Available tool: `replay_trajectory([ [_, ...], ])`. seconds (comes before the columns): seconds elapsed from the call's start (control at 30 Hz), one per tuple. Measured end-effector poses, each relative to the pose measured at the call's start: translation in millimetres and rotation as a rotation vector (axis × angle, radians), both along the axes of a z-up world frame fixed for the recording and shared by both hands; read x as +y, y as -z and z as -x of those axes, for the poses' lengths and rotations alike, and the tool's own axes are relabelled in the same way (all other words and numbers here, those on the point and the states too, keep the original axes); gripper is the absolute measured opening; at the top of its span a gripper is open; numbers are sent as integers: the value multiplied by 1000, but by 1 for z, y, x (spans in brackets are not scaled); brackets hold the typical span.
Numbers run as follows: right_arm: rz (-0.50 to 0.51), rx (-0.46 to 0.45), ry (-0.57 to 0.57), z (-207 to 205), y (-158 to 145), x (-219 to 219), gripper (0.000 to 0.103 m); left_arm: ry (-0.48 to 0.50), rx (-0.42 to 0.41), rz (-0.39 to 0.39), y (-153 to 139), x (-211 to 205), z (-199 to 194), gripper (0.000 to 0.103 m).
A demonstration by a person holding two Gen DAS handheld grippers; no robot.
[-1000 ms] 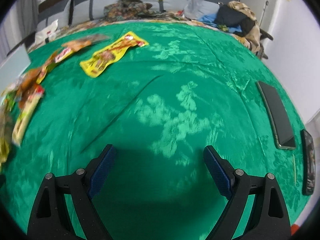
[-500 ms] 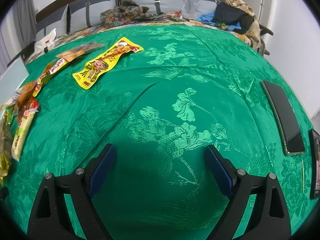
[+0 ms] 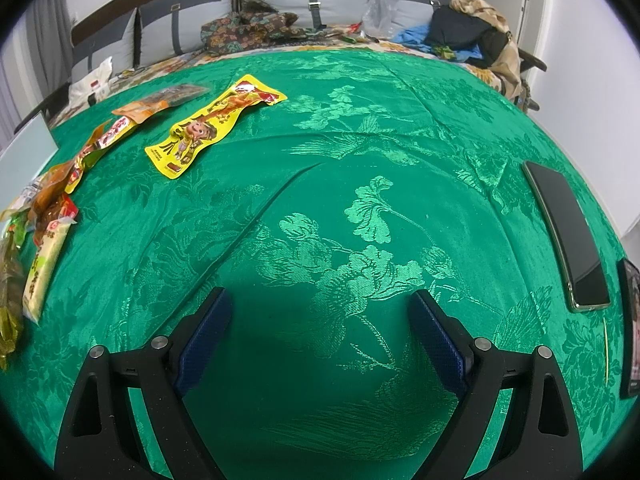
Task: Organize snacks
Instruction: 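Move left tool to the clear egg bag while right tool reaches the yellow cake bar, then close left tool on the clear egg bag while right tool grasps the yellow cake bar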
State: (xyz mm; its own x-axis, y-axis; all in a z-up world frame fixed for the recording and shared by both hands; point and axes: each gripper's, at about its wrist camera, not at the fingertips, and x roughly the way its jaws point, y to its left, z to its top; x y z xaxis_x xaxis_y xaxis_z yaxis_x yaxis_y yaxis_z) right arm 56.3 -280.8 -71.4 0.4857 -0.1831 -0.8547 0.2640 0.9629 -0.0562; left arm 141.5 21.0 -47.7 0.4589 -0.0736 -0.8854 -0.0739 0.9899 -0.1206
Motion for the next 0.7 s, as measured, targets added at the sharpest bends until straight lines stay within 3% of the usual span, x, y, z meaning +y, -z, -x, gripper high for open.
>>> replay_trajectory([
  [0.1,0,0,0,0,0,1,93,10,6,38,3,16,5,97],
  [0.17,0,0,0,0,0,1,93,62,4,30,-1,28,12,82],
  [0.23,0,0,0,0,0,0,93,134,14,11,-6,40,16,79],
  [0.33,1,0,0,0,0,0,93,196,29,10,-9,49,14,80],
  [0.47,-1,-1,1,0,0,0,93,269,48,-25,-2,31,-1,88],
  [0.63,-1,-1,1,0,0,0,93,293,74,-75,13,9,-12,88],
  [0.7,0,-1,1,0,0,0,93,268,53,-58,10,12,-12,80],
])
